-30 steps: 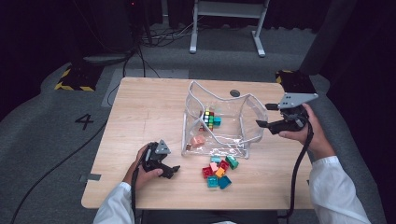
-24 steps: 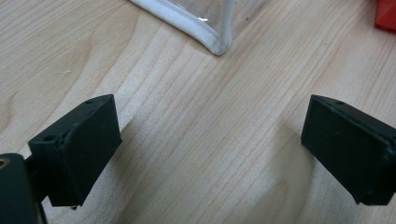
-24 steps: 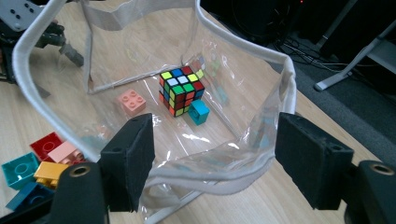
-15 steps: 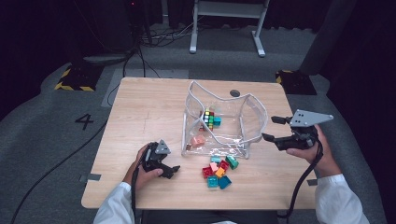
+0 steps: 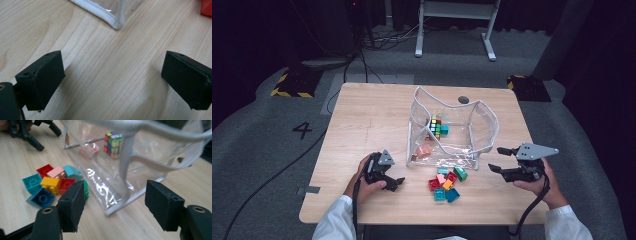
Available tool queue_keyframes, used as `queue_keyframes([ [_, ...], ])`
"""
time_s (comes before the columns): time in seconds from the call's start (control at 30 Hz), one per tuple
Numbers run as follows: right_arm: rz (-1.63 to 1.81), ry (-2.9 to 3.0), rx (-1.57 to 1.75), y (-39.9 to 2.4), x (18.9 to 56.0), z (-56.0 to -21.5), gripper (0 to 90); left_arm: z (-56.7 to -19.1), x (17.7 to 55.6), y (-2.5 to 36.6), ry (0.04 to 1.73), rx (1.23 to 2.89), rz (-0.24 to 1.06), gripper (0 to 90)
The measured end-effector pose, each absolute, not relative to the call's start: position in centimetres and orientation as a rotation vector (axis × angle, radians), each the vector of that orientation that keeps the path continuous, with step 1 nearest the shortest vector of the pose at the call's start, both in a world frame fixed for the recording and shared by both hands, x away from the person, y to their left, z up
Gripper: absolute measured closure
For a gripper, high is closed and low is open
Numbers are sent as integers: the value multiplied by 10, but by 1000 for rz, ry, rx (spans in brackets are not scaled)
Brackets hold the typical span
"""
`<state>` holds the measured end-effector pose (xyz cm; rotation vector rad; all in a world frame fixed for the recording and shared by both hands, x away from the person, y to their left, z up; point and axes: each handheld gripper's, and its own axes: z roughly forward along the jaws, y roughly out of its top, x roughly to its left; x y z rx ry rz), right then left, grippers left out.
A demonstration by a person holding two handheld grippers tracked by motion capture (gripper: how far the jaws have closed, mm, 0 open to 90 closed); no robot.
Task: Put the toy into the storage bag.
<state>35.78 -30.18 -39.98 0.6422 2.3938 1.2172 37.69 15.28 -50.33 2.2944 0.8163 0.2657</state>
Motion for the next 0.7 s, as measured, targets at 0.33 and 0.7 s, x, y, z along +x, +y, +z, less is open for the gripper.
queue_keyframes([
  [0.33, 1214, 2476, 625, -286, 352, -440, 353, -503, 377, 153, 816, 2295, 266, 47],
  [0.7, 1203, 2548, 604, -259, 358, -474, 390, -503, 377, 153, 816, 2295, 267, 47],
])
